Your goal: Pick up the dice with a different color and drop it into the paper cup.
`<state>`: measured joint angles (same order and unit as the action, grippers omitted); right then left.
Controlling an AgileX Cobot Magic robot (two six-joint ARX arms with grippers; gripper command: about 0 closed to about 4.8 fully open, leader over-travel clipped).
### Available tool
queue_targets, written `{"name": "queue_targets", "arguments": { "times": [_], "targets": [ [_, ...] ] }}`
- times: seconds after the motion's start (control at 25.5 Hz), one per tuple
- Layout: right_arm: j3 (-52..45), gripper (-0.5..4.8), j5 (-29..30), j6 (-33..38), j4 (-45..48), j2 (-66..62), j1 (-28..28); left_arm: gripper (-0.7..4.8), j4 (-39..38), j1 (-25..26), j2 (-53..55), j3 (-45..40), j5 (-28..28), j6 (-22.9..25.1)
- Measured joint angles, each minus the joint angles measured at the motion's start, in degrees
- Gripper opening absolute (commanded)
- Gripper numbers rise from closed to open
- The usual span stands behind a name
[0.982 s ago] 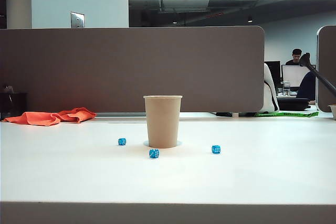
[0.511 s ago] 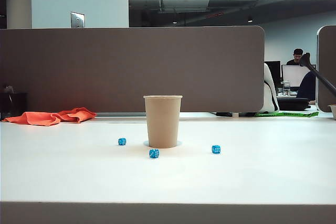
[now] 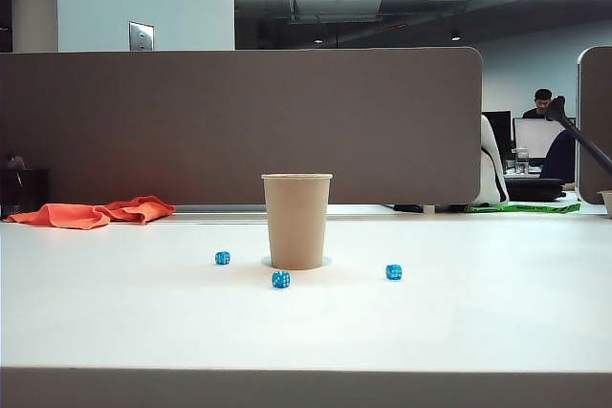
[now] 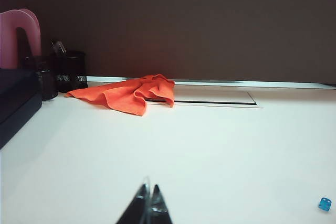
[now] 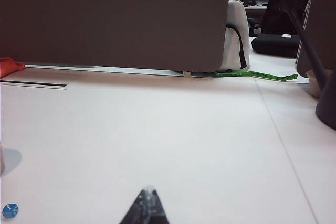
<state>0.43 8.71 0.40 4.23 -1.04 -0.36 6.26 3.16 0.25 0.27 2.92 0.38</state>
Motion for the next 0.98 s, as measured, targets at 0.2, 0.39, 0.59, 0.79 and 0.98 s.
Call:
{"name": "queue_targets", "arguments": {
  "times": [0.2,0.39,0.59,0.79,0.98],
  "targets": [
    [0.0,-0.01,0.0,0.6,-1.5,0.0,0.0,-0.05,0.0,0.0,0.0,0.0,0.0,-1.1],
    [0.0,-0.01,-0.1,1.1,-2.3,0.0,0.0,-0.05,0.0,0.0,0.0,0.0,0.0,-1.3],
    [0.0,-0.01,-4.6,1.1,-1.9,0.0,0.0,-0.05,-0.9,0.0,0.0,0.0,0.0,-1.3],
    [0.0,-0.01,-3.6,-1.1,-1.9,0.0,0.0,-0.05,-1.1,0.0,0.0,0.0,0.0,-1.3],
    [0.0,-0.01,-2.4,-2.0,-1.5,0.0,0.0,-0.05,-1.1,0.0,0.0,0.0,0.0,-1.3]
  ]
}}
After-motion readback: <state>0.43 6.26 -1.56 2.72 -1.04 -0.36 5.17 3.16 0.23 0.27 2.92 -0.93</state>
